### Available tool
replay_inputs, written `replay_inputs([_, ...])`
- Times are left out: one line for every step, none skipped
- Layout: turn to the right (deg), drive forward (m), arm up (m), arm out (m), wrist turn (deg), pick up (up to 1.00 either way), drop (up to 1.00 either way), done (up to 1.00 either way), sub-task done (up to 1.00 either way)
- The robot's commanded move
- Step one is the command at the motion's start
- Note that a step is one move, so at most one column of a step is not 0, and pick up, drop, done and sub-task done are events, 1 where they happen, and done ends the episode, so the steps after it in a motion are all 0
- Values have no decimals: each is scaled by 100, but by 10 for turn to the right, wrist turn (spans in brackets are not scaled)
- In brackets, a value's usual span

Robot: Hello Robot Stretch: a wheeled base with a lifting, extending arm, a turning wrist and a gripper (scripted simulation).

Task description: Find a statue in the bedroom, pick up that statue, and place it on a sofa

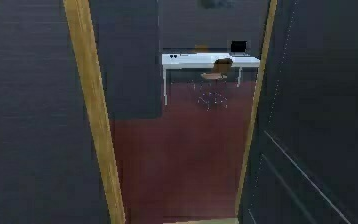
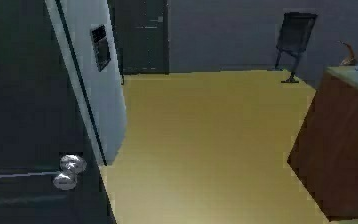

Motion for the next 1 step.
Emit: replay_inputs([0,100,0,0,0,0,0,0,0])
